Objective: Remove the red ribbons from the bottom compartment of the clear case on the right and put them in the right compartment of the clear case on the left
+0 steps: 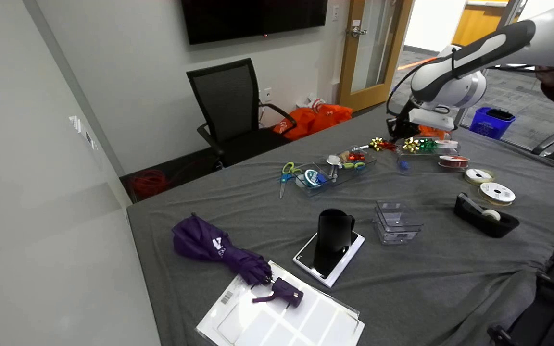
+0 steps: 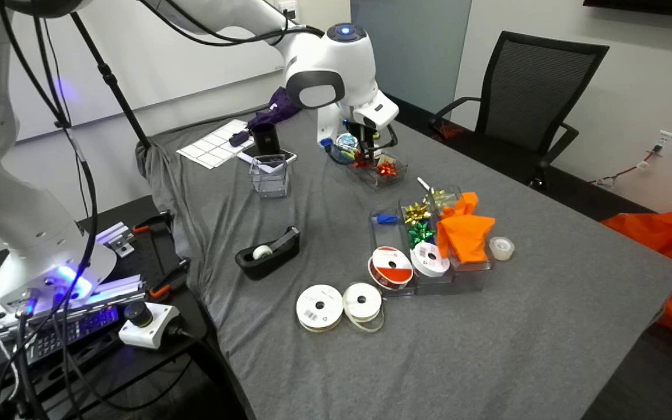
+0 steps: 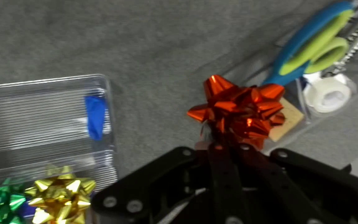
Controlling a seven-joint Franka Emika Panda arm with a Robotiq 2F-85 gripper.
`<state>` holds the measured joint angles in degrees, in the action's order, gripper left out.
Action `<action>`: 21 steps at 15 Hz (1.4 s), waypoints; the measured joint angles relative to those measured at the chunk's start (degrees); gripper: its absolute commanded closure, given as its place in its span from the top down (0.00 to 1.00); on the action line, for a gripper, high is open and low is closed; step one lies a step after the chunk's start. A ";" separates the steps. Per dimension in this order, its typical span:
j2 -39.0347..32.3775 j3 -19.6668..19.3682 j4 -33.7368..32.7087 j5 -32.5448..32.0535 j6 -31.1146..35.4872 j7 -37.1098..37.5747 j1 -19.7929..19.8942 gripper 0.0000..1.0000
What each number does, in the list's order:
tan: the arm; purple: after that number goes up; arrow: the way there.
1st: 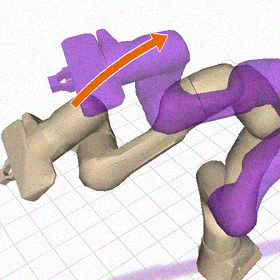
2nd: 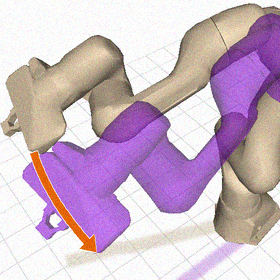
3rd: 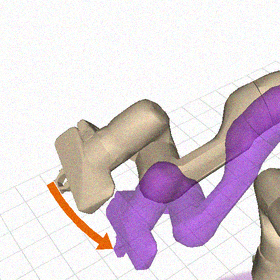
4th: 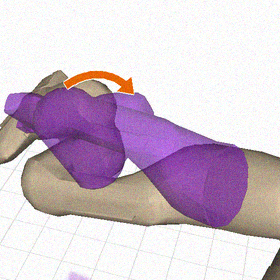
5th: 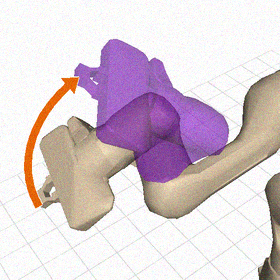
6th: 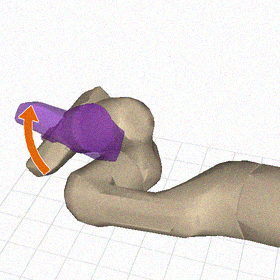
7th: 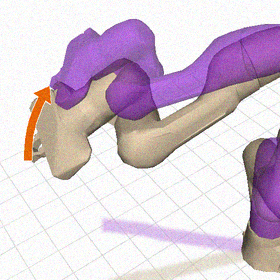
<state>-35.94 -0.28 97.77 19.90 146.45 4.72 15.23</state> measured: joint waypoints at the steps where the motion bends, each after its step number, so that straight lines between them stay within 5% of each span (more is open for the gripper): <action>1: 0.47 0.66 -0.02 1.38 0.77 1.66 -0.98 0.00; 6: 0.57 0.61 -3.35 3.18 2.32 12.48 -5.23 0.00; 13: -9.27 -5.15 -19.92 1.11 -2.76 25.27 -6.36 0.00; 21: -21.21 -5.99 -29.30 -1.11 -4.66 24.94 -6.17 0.00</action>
<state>-57.14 -6.27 68.47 18.79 141.79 29.65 9.06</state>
